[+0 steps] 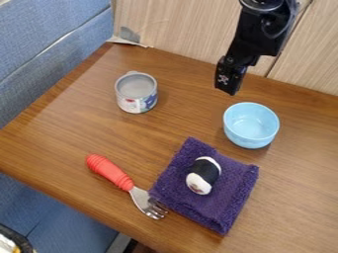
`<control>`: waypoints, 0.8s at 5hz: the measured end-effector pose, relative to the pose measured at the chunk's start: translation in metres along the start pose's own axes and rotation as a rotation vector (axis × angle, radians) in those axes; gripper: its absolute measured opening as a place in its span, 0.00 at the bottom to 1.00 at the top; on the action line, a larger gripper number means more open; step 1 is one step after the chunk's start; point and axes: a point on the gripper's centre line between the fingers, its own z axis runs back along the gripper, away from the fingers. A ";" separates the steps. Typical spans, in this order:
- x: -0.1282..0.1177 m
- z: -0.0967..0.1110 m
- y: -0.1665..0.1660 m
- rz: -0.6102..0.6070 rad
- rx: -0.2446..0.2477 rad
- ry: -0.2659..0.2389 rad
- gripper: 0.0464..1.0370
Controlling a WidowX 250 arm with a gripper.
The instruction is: Move the sushi roll from the purple cloth to the top side of the can
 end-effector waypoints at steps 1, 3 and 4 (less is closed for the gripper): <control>0.002 -0.011 -0.006 0.013 -0.039 0.002 0.96; 0.004 0.002 -0.030 0.263 -0.047 -0.023 0.96; 0.010 0.003 -0.051 0.410 -0.059 -0.014 0.96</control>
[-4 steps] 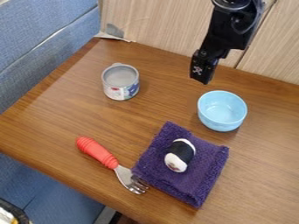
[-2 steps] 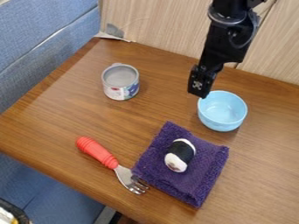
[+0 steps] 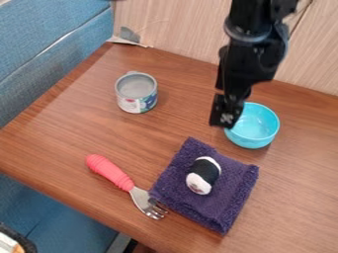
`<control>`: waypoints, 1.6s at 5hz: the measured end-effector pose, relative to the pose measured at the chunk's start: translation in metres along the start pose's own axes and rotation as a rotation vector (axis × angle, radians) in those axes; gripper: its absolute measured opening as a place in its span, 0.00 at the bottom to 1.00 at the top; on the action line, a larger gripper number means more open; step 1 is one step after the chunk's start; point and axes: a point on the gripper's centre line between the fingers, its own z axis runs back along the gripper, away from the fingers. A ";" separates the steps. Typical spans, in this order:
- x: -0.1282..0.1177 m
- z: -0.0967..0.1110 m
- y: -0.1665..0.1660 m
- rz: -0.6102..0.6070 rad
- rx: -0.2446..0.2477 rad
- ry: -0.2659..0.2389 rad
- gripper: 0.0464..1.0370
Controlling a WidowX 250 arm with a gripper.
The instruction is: Move the sushi roll from the purple cloth to the top side of the can
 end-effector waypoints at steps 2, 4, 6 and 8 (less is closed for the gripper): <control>0.003 -0.017 -0.033 0.251 -0.017 -0.042 0.96; -0.009 -0.037 -0.045 0.368 -0.043 -0.064 0.96; -0.021 -0.057 -0.053 0.379 -0.077 -0.001 0.96; -0.022 -0.074 -0.055 0.320 -0.100 0.022 0.66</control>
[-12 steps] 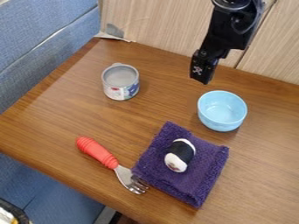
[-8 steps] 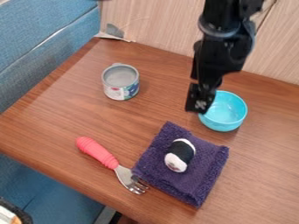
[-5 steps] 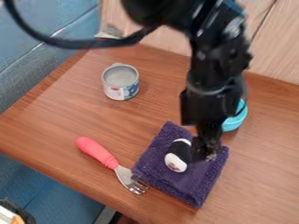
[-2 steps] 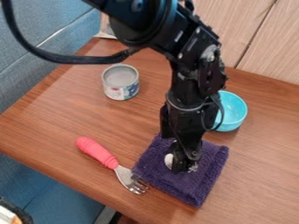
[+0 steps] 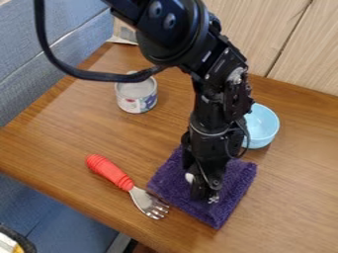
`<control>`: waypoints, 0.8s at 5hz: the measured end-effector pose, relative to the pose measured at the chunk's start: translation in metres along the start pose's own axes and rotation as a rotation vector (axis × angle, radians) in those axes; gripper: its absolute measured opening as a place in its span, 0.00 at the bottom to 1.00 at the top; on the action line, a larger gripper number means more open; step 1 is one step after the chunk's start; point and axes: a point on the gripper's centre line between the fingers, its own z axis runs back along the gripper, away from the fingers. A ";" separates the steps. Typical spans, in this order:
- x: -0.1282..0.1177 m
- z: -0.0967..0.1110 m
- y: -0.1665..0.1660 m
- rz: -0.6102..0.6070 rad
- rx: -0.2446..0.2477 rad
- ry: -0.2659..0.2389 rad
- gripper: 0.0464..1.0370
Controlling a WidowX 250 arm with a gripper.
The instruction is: Move the sushi roll from the purple cloth to the top side of the can
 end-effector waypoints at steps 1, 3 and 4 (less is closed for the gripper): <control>0.004 0.001 -0.003 -0.015 0.002 -0.008 0.55; 0.007 0.019 0.000 -0.057 0.023 -0.058 0.54; 0.003 0.039 0.019 -0.054 0.067 -0.077 0.54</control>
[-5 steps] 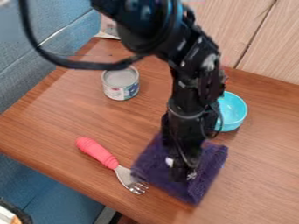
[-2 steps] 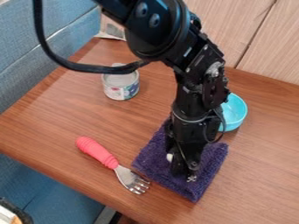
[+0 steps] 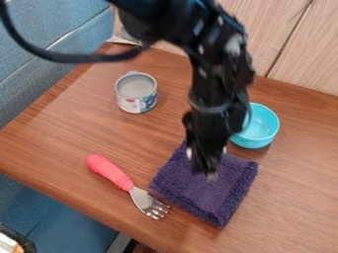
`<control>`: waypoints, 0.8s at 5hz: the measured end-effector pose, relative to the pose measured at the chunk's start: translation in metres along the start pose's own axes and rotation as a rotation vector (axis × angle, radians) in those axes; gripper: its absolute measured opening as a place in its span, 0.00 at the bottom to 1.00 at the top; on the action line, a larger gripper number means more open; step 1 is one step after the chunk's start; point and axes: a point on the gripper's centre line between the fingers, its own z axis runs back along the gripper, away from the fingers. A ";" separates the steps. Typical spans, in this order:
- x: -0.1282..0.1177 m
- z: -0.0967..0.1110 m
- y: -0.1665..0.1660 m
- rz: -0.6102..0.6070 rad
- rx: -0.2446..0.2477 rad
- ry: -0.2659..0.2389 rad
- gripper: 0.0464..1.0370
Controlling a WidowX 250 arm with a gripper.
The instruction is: Move the sushi roll from the purple cloth to the top side of the can
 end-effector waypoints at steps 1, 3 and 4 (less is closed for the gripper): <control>-0.012 0.013 0.036 0.031 0.030 -0.001 0.54; -0.024 0.009 0.120 0.102 0.027 0.029 0.54; -0.021 0.003 0.159 0.132 0.027 0.047 0.54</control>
